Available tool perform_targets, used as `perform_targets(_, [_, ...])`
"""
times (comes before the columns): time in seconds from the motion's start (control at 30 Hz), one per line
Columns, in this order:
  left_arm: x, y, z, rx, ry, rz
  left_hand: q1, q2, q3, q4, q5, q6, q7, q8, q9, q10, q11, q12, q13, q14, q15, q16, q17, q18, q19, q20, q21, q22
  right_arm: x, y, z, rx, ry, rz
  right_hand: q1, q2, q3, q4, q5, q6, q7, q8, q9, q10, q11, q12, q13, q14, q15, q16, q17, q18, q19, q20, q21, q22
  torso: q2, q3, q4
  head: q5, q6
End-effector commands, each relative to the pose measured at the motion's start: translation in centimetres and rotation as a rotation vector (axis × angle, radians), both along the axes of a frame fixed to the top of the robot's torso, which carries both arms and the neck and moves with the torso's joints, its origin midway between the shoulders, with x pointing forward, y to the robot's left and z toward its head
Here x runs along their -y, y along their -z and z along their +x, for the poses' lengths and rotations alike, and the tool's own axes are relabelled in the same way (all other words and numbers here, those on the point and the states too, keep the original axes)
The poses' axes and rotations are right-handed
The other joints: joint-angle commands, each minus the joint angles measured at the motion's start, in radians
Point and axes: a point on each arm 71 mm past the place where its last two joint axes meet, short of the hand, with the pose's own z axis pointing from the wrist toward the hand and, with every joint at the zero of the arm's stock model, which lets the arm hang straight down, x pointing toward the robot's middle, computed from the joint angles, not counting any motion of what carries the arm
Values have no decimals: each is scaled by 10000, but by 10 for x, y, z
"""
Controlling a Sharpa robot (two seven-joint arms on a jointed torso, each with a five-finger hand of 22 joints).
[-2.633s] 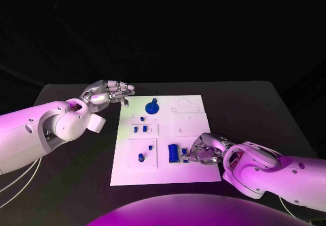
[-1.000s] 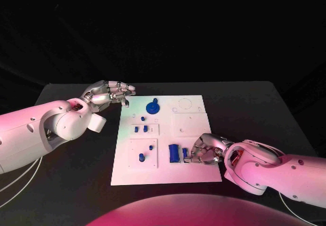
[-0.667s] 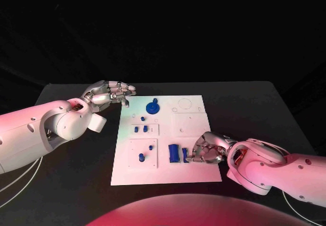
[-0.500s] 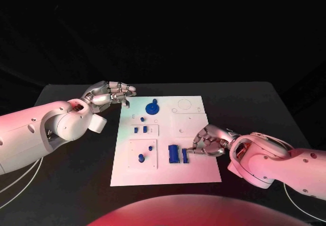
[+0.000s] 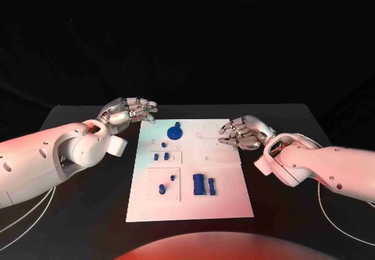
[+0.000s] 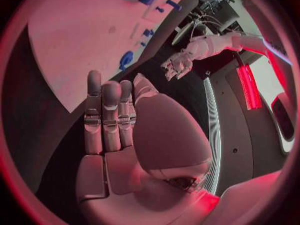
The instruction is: Assemble the parts on the task board
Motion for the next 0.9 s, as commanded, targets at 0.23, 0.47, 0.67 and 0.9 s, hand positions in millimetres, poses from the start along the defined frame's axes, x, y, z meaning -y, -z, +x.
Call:
perform_targets(0.23, [-10, 1, 22, 880, -2395, -791, 231, 14, 721, 207, -101, 82, 186, -350, -382, 1343, 81, -2566, -52, 131, 275, -3979, -1175, 8, -328, 560, -3679, -2461, 19, 0, 55, 472, 1173, 3731, 305, -168, 995, 10, -493, -31, 466, -588, -945, -1157, 691, -3294, -4466, -2172, 895, -4577, -2176, 59, -2380, 903, -858, -2898, -260, -47, -95, 18, 657])
perform_targets(0.47, [-13, 7, 33, 993, -3125, -688, 141, -1, 484, 170, -196, 59, 33, -847, -672, 1480, 271, -3677, -52, -4, 503, -5360, -1389, -142, -45, 565, -4562, -3128, 26, 3, 80, 744, 1483, 4215, 195, -495, 1655, -68, -535, 86, 769, -1017, -1556, -1065, 1024, -4264, -7015, -2310, 1299, -6462, -3244, 138, -3177, 1395, -848, -5269, -336, 23, -92, 93, 977])
perform_targets(0.67, [-6, 10, 28, 689, -2543, -427, -5261, 1925, -5299, -1202, -2430, -7265, -1923, -4787, -2546, -8112, -1752, -5260, -671, -7565, -1327, -8932, -2225, -1700, -6482, -2338, -6835, -5131, 21, 4, 75, 651, 1895, 3486, -5828, 881, -491, -2888, -2122, -9527, -1206, -2039, -5669, -11562, -463, -5443, -9271, -12783, 192, -9296, -6905, -1713, -11972, -942, -1465, -11286, -346, 19, -85, 105, 991])
perform_targets(0.9, [9, 13, 15, 713, -3126, -240, -13576, 1925, -5299, -1202, -2430, -7265, -1923, -4787, -2546, -8112, -1752, -5260, -671, -7565, -1327, -8932, -2225, -1700, -6482, -2338, -6835, -5131, -9, -2, 56, 375, 2494, 5084, -15020, 881, -491, -2888, -2122, -9527, -1206, -2039, -5669, -11562, -463, -5443, -9271, -12783, 192, -9296, -6905, -1713, -11972, -942, -1465, -11286, -609, 195, -28, 319, 1641])
